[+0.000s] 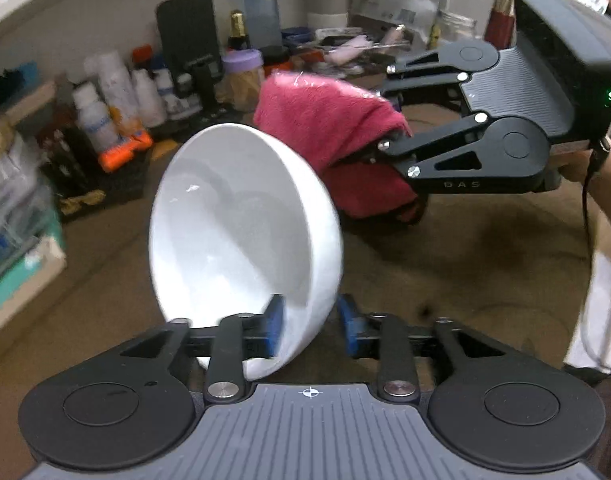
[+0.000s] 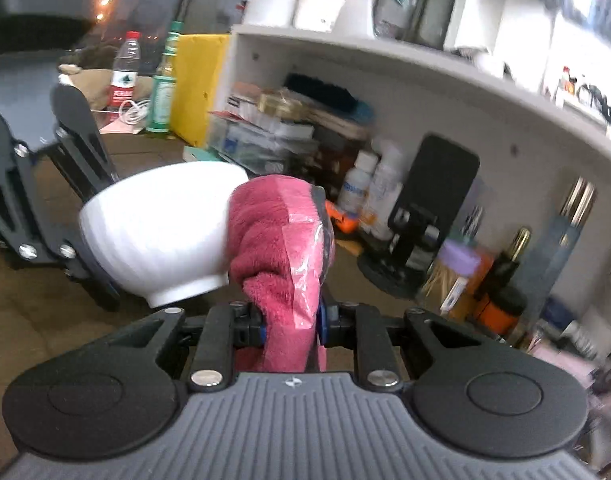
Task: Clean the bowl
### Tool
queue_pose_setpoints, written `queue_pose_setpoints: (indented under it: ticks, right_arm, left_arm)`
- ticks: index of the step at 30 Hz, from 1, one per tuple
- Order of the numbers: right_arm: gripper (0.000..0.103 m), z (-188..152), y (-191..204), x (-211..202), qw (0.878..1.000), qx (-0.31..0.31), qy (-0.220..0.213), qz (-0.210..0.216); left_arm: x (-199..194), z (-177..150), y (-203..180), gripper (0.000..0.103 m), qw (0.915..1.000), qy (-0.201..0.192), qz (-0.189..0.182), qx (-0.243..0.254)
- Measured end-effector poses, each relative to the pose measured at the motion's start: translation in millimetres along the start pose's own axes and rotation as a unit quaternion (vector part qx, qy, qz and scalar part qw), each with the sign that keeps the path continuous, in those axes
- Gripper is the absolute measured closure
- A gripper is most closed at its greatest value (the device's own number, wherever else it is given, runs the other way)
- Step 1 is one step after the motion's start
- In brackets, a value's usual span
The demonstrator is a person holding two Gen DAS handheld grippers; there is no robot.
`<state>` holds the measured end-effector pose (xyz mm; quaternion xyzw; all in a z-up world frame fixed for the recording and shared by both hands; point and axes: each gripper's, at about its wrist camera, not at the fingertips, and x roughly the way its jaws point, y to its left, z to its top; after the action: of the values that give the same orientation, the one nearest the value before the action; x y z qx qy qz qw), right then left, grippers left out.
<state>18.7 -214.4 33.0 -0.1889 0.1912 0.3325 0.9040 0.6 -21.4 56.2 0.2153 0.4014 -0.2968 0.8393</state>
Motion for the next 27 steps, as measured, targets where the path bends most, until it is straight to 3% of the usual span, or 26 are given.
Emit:
queue_pose_setpoints:
  ticks: [3,7,9,12,18,27]
  right_arm:
    - [0.081,-3.5,-0.4,8.3,1.000,0.006,0.003,0.004]
    - [0.081,-3.1,-0.5,14.8,1.000,0.010,0.005,0.006]
    - [0.081,-2.5,-1.5,12.5,1.000,0.009,0.001,0.004]
    - [0.081,0.7,-4.6,4.2,1.000,0.001,-0.009,-0.002]
    - [0.081,11.6,-7.7,-9.7,0.999,-0.028,-0.032,-0.004]
    - [0.081,10.2,75.4,-60.6,0.980,-0.169,-0.019,0.102]
  left_arm:
    - [5.5,-0.5,-4.9,0.025,0.9986,-0.001,0.039,0.037]
    - [25.1,10.2,-9.8,0.033,0.9968,0.002,0.052,0.061]
    - [32.1,15.4,-8.1,0.070,0.9973,0.011,0.050,0.053]
    - [35.6,21.0,-1.2,0.080,0.9988,0.016,0.035,0.031]
    - [26.4,16.9,-3.3,0.080,0.9989,0.032,0.018,0.030]
    - [20.5,12.9,-15.7,0.079,0.9979,0.044,0.028,0.039]
